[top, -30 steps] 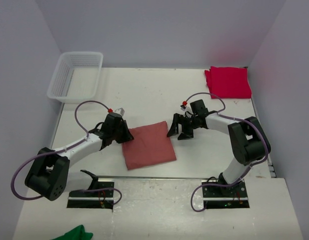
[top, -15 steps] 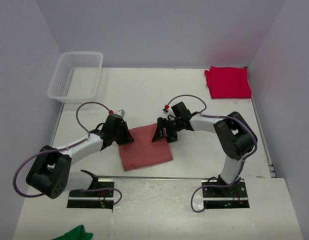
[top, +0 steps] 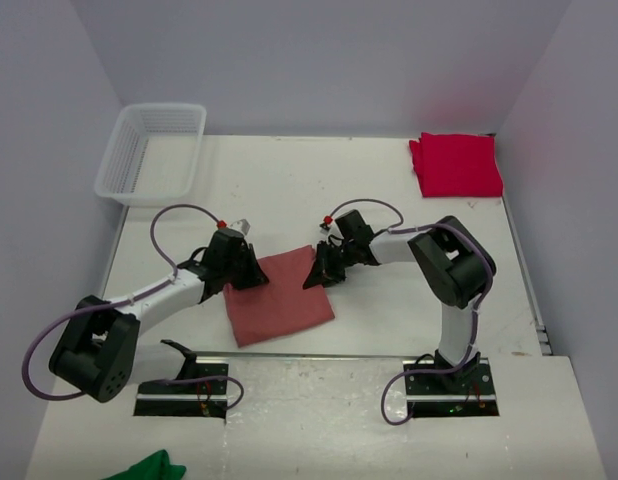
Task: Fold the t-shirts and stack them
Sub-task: Put the neatly folded tshirt into the corner of the board with the right arm
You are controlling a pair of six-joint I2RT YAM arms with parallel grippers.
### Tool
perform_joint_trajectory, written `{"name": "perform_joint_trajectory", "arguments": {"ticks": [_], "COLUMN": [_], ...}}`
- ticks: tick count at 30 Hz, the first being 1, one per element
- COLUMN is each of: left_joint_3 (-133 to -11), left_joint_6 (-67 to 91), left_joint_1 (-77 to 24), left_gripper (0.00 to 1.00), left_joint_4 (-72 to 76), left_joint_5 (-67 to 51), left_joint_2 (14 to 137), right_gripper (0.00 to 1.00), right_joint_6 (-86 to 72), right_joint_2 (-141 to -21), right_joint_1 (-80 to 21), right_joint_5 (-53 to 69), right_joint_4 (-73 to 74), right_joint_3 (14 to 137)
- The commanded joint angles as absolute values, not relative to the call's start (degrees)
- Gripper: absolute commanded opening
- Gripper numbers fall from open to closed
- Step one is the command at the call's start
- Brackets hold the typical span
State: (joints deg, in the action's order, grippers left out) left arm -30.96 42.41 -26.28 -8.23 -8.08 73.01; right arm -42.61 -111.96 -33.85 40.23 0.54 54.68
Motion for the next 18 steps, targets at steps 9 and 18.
{"name": "perform_joint_trajectory", "arguments": {"ticks": [9,18], "left_joint_3": [-29.53,-32.96], "left_joint_6": [40.96,39.73], "left_joint_1": [-26.54,-26.54], "left_gripper": [0.00,0.01], "left_joint_4": [-6.41,-10.99], "left_joint_5": [-10.02,-8.08], "left_joint_2": [65.66,60.03], "right_gripper": [0.00,0.00], "right_joint_6": [-34.03,-23.12], "right_joint_2": [-113.30,-104.42], "right_joint_1": [-38.85,-38.93], "right_joint_5": [18.56,-2.69], "right_joint_4": [15.37,35.05], "right_joint_3": [59.32,76.52]}}
